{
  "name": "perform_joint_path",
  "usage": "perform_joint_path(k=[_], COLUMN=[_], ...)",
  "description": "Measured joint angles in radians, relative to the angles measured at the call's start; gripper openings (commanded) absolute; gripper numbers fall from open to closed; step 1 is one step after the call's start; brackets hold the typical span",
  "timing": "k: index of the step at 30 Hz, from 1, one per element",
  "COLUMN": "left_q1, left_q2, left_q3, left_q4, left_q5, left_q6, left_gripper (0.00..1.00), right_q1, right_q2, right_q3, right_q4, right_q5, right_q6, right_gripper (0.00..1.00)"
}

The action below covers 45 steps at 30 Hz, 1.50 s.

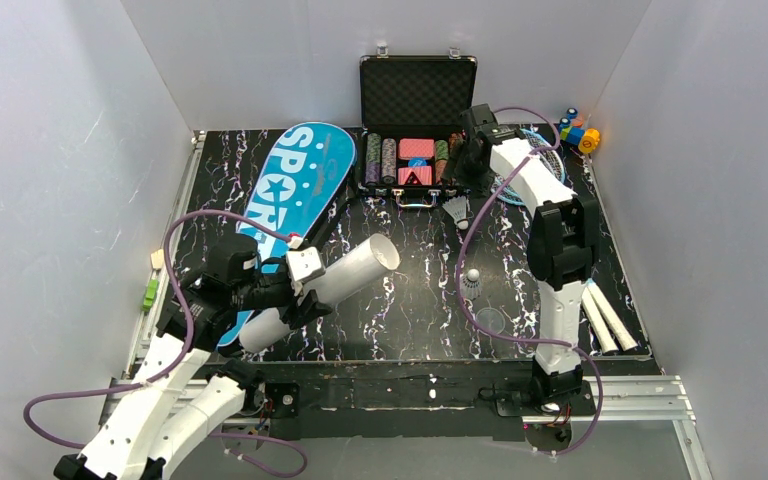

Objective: Pack up the badminton gear

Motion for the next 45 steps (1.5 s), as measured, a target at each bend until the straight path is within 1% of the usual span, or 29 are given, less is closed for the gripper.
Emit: perform_joint_path(k=[7,15,22,24,27,31,35,36,37,40,45], left_q1=[0.000,0.000,0.000,0.000,0.000,0.000,0.000,0.000,0.000,0.000,0.000], left_q2=[-0.010,-0.029,-0.032,-0.032,-0.034,-0.036,-0.038,-0.038,-0.039,-0.040,-0.041], left_q3=[0.000,-0.011,-0.015,-0.015,-0.016,-0.017,-0.017,-0.017,-0.017,-0.017,-0.017], left_q4=[0.000,0.002,0.002,0.002,0.002,0.002,0.000,0.000,0.000,-0.002,-0.006], left_q5=[0.000,0.000,0.000,0.000,0.000,0.000,0.000,0.000,0.000,0.000,0.000], left_q6=[-0.004,-0.004,-0.004,-0.004,-0.003,-0.003,-0.003,-0.003,-0.003,0.000,0.007], left_gripper=[0.28,0.27,0.27,0.27,0.27,0.27,0.27,0.27,0.27,0.27,0.27], right_q1=[-0.022,-0.040,-0.040,-0.040,-0.040,-0.040,-0.040,-0.040,-0.040,-0.040,-0.040], right_q2=[0.069,0.093,0.121,0.117,0.093,0.027,-0.055,-0.075,-0.101,-0.125,-0.127], right_q3=[-0.002,0.002,-0.019,-0.048,-0.135,-0.254,-0.319,-0.327,-0.338,-0.346,-0.347], right_q4=[0.005,0.010,0.014,0.028,0.050,0.070,0.093,0.105,0.121,0.138,0.140], right_q5=[0.018,0.023,0.021,0.020,0.016,0.008,0.002,0.001,-0.002,-0.005,-0.024], right_q6=[0.000,0.000,0.004,0.005,0.011,0.018,0.018,0.017,0.018,0.010,-0.008], right_gripper=[0.73,0.71,0.64,0.62,0.58,0.50,0.41,0.34,0.25,0.01,0.01])
